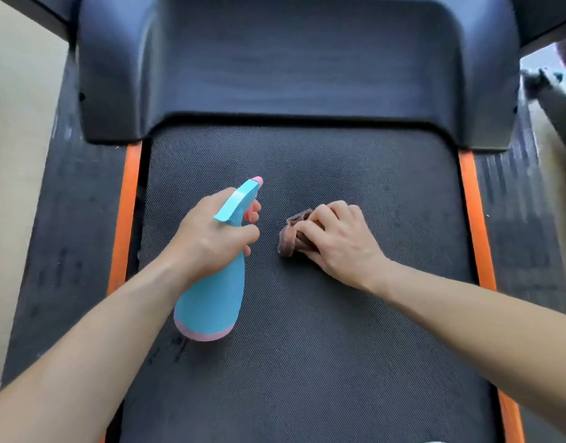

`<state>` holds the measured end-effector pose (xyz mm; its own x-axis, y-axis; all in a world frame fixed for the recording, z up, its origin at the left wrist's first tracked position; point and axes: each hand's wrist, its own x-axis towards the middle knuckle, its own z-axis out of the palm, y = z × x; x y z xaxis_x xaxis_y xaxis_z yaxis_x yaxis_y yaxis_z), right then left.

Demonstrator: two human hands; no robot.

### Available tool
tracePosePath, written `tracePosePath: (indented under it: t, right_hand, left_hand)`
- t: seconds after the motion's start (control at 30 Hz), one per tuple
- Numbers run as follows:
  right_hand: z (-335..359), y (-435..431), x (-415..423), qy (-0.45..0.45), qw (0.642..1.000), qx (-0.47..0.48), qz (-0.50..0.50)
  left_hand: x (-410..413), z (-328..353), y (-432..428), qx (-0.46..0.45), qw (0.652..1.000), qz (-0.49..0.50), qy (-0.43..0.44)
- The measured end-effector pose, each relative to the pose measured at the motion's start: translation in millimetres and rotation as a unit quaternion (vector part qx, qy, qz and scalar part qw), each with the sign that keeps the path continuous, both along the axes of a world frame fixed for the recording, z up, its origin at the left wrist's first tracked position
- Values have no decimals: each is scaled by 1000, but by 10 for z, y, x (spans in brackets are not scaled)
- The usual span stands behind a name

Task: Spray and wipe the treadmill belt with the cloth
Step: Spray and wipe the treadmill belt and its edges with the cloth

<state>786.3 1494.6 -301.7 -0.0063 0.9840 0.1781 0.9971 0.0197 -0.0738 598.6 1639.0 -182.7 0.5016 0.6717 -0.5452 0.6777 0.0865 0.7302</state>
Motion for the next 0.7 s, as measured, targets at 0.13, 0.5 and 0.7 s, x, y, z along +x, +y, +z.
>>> tracePosePath:
  t: [0.13, 0.5, 0.7]
  right_hand:
    - [7, 527, 444, -33, 988, 8, -150]
    - [21, -763, 222, 49, 990, 7, -129]
    - [187, -1195, 384, 90, 965, -2, -245]
  left_hand:
    - [189, -60, -140, -8, 999, -36, 13]
    - [778, -96, -289, 13, 993, -113, 24]
    - [1083, -147, -577, 15, 981, -188, 35]
